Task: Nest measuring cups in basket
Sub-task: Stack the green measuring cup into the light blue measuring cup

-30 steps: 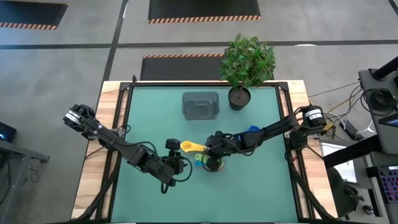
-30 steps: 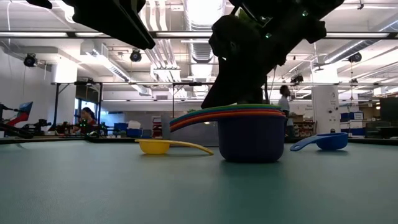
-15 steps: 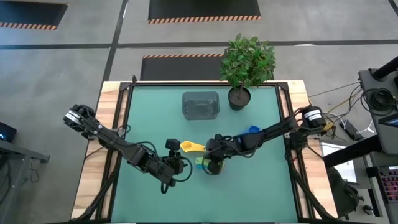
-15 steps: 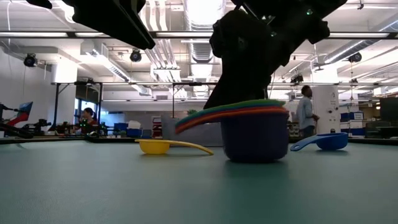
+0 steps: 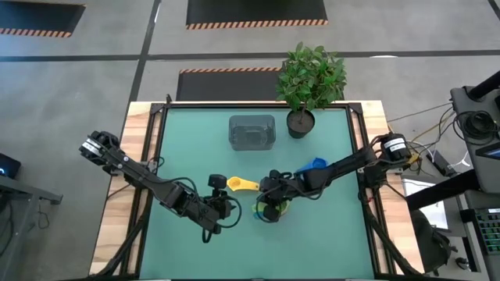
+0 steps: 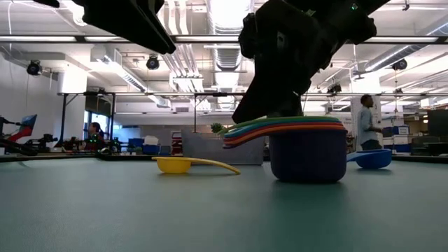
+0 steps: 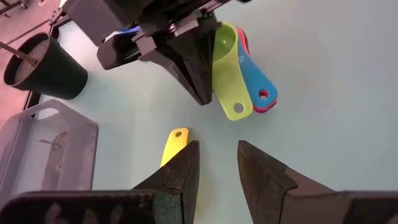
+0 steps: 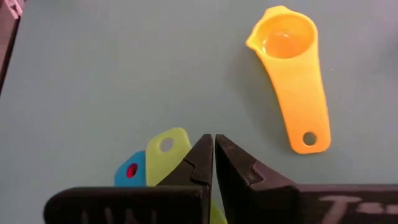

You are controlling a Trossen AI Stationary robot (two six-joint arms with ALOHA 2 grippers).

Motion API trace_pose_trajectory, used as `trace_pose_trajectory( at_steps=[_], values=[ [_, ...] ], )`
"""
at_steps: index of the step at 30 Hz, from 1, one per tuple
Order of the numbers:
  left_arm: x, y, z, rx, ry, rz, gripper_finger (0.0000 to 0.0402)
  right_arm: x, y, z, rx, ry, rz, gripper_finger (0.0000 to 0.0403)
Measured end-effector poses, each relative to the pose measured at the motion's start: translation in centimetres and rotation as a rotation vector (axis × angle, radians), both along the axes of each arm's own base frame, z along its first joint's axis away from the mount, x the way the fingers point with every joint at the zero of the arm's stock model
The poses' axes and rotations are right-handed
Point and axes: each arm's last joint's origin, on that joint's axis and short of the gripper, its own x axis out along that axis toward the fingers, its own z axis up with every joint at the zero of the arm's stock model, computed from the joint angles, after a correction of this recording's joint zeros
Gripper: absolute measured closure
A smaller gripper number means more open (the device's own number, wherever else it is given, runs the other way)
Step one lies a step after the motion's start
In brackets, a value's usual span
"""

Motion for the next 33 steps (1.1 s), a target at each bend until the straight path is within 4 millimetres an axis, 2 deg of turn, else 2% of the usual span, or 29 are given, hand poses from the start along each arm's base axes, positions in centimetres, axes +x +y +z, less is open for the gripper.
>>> trace_pose_trajectory(
  at_steps=[3,8,12,15,20,25,33],
  values=[
    [0.5,-0.2,-0.1,-0.002,-0.032,-0.012,0.0312,-0.3,0.1,0.7,-0.003,-0.007,0.014,0.0394],
    [1.9,-0.7,-1.6,0.047,-0.035,-0.049,0.0312,-1.7,1.3,2.4,-0.004,-0.006,0.060,0.0394],
    [3.0,-0.5,-3.0,0.113,-0.043,-0.002,0.0316,-3.1,3.0,3.6,-0.006,-0.001,0.120,0.0394],
    [3.8,0.2,-3.8,0.137,-0.044,0.041,0.0333,-4.1,4.6,4.0,-0.004,0.010,0.174,0.0394],
    [5.0,1.1,-5.1,0.136,-0.029,0.064,0.0392,-5.9,7.6,3.5,-0.018,0.059,0.276,0.0394],
    [5.6,1.3,-6.3,0.120,0.001,0.036,0.0397,-7.0,9.8,2.3,-0.020,0.103,0.332,0.0394],
    [6.6,0.8,-7.8,0.106,-0.018,0.010,0.0401,-7.2,10.1,-0.1,0.000,0.191,0.268,0.0394]
  ],
)
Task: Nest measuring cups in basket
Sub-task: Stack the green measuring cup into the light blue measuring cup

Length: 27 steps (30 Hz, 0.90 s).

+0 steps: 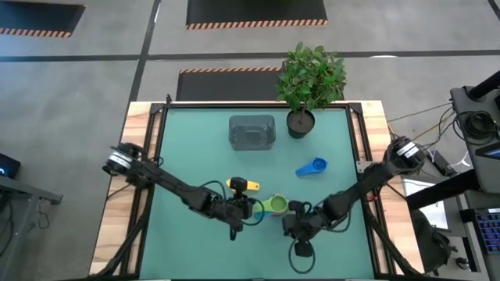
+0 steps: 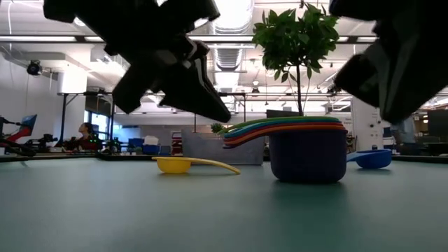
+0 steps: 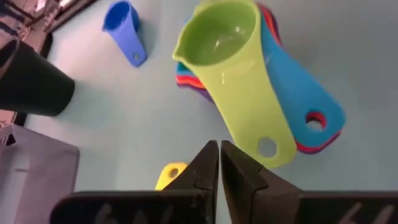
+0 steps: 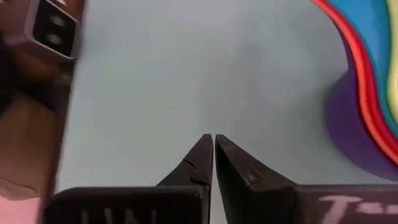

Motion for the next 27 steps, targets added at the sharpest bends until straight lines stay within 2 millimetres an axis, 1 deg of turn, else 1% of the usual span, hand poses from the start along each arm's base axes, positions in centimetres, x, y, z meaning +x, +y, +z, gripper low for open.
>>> trace_pose_trajectory(
  at_steps=[4,10,19,27],
  values=[
    [0.1,0.1,-0.3,0.002,0.001,0.004,0.0401,0.2,-0.6,-0.8,-0.054,0.005,-0.052,0.0394],
    [0.5,0.8,-0.5,-0.010,-0.004,0.034,0.0401,0.2,-1.5,-0.9,-0.128,-0.004,-0.118,0.0394],
    [0.7,1.0,-0.6,-0.033,-0.006,0.034,0.0402,0.4,-2.0,-1.1,-0.170,-0.015,-0.158,0.0394],
    [1.0,0.8,-1.6,-0.055,0.017,0.009,0.0402,0.6,-2.4,-1.1,-0.182,-0.021,-0.178,0.0394]
  ],
)
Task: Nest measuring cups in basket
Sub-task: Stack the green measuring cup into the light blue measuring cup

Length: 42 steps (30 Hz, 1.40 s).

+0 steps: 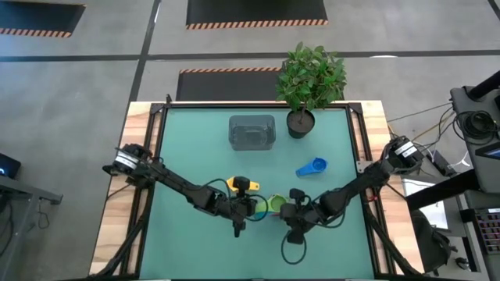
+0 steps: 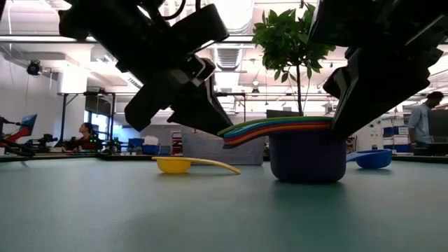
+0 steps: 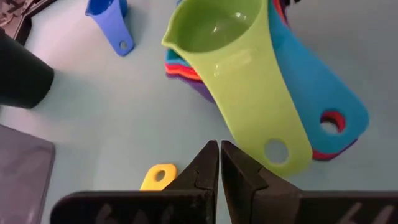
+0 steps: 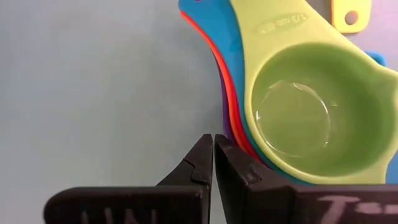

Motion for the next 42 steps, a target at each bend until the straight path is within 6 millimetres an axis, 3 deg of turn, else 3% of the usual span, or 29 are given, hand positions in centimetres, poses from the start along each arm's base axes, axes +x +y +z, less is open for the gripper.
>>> trace_pose_trajectory(
  at_steps=[42],
  values=[
    [-0.2,-1.3,0.2,-0.076,-0.005,-0.048,0.0402,0.1,-0.1,0.0,-0.012,-0.014,-0.025,0.0394]
  ],
)
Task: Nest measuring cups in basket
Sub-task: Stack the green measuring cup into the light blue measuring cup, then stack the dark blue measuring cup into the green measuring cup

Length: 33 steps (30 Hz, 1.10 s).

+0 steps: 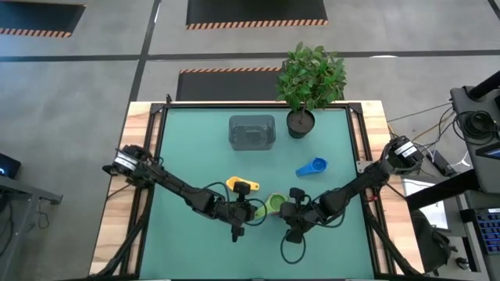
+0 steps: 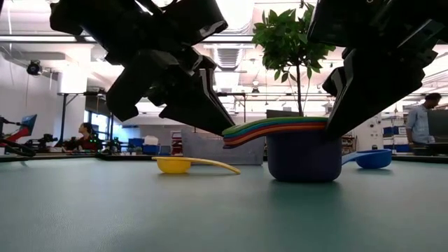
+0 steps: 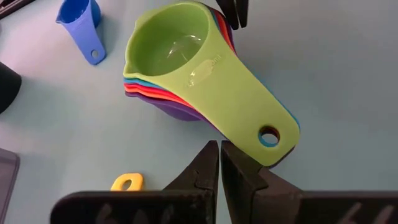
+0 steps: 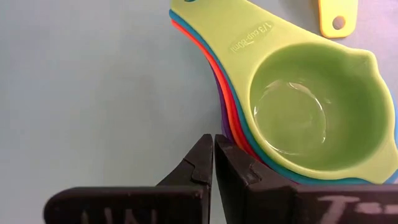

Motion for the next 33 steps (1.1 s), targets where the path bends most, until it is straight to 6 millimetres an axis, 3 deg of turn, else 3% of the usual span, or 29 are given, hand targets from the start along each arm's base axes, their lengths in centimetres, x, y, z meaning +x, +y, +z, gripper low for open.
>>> trace_pose_trajectory(
  at_steps=[13,25,33],
  values=[
    [-0.3,0.0,0.3,0.019,0.018,-0.012,0.0402,-0.1,0.0,0.4,0.024,0.000,0.012,0.0394],
    [-3.6,1.1,6.7,0.095,0.024,-0.075,0.0402,-1.4,0.1,4.6,0.192,-0.048,0.060,0.0394],
    [-6.1,2.1,8.6,0.092,0.024,-0.079,0.0402,-3.0,-0.7,7.5,0.184,-0.132,0.044,0.0394]
  ],
)
